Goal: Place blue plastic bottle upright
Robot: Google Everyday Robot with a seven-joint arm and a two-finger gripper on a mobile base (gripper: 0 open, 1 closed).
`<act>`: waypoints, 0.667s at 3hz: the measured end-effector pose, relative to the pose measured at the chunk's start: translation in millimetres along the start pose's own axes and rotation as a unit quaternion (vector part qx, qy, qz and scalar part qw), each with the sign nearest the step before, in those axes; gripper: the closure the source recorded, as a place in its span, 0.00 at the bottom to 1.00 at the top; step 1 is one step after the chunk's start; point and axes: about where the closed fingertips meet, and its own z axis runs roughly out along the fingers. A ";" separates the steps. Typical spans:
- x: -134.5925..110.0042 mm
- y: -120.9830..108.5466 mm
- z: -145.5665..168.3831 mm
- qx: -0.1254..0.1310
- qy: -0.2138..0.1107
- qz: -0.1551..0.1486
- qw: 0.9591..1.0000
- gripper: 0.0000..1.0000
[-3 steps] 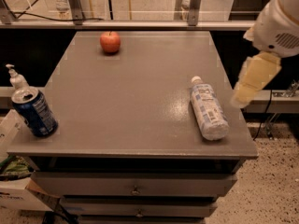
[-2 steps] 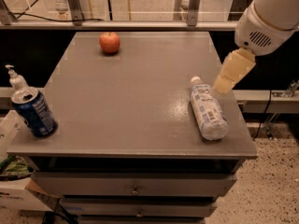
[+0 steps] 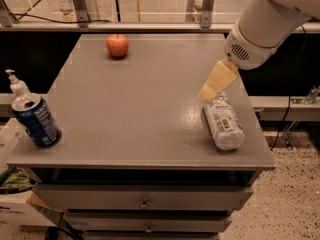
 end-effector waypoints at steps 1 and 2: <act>-9.5 13.9 11.1 0.017 0.013 0.048 0.999 0.00; -15.8 23.1 17.4 0.034 0.023 0.108 0.993 0.00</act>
Offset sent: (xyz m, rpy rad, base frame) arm 0.0008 0.0461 -0.0274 0.0245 0.0083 -0.4278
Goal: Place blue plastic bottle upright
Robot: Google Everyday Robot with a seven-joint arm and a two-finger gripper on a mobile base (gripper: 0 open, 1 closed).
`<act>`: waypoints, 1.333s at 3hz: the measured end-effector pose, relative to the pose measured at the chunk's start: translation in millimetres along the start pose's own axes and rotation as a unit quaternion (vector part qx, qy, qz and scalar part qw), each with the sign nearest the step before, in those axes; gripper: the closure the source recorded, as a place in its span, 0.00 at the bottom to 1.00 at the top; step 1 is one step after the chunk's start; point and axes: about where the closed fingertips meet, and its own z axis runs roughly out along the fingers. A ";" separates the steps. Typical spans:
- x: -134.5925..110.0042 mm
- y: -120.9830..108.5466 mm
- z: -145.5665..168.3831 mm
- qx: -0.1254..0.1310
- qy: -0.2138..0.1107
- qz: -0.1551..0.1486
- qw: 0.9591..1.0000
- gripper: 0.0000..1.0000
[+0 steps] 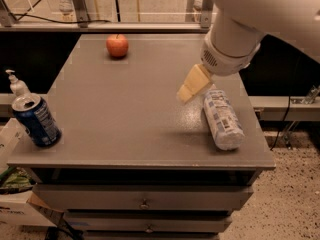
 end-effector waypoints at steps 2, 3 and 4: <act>-4.3 12.3 5.0 0.020 0.011 0.068 0.997 0.00; -4.3 12.3 5.0 0.020 0.011 0.068 0.997 0.00; -3.7 9.9 16.5 0.017 0.019 0.086 0.996 0.00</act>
Offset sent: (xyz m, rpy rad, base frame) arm -0.0001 0.0173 -0.0115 0.0160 0.0052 -0.1967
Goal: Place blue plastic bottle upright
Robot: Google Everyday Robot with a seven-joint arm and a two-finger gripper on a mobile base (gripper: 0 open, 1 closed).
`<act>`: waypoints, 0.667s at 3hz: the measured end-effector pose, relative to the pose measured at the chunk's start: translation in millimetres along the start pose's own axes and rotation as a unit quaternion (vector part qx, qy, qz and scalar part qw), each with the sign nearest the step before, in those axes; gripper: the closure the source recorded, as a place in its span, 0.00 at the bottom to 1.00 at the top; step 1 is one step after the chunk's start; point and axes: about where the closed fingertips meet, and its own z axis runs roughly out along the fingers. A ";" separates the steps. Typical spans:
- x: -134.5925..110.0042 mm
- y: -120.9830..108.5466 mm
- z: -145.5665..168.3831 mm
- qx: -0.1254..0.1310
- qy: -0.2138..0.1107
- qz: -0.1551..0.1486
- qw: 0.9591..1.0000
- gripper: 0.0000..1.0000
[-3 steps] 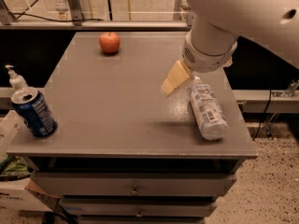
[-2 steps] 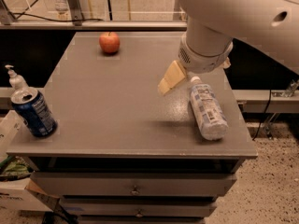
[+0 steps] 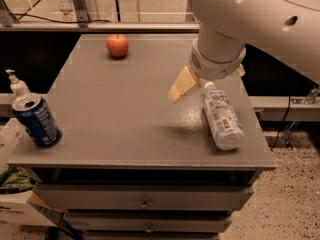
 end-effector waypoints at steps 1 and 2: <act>-4.1 -5.3 16.8 0.005 0.020 0.029 0.999 0.00; -3.5 -6.8 26.5 0.015 0.036 0.050 0.998 0.00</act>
Offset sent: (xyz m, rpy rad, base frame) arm 0.0206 -0.0075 -0.0337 -0.0272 0.0780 -0.1775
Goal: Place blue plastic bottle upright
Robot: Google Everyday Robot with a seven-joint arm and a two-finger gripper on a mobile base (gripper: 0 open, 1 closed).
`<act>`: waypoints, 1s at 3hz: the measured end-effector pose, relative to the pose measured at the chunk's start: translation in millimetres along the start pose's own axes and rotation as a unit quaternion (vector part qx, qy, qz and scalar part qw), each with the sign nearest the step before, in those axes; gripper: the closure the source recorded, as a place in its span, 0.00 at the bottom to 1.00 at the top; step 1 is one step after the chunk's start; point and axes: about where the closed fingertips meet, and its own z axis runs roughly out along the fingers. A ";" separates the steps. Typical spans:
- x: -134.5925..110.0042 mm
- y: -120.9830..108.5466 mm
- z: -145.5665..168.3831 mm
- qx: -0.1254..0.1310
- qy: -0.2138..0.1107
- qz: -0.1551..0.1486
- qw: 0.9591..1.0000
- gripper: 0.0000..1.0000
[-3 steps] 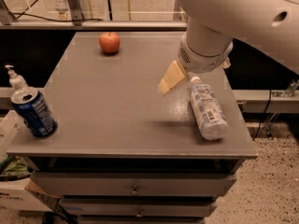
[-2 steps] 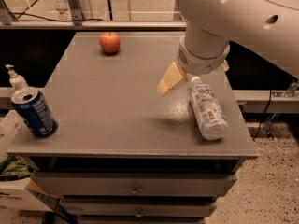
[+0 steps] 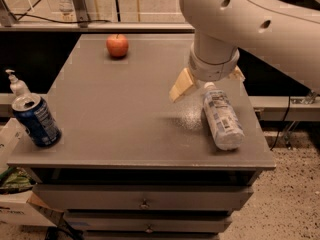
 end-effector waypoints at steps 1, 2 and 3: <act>4.8 6.8 8.8 0.010 0.011 0.011 1.000 0.00; 12.9 10.4 21.6 0.016 0.025 0.019 0.999 0.00; 19.1 16.5 30.5 0.013 0.027 0.019 0.999 0.24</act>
Offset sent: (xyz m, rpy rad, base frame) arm -0.0118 0.0046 -0.0478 -0.0460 0.0680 -0.0866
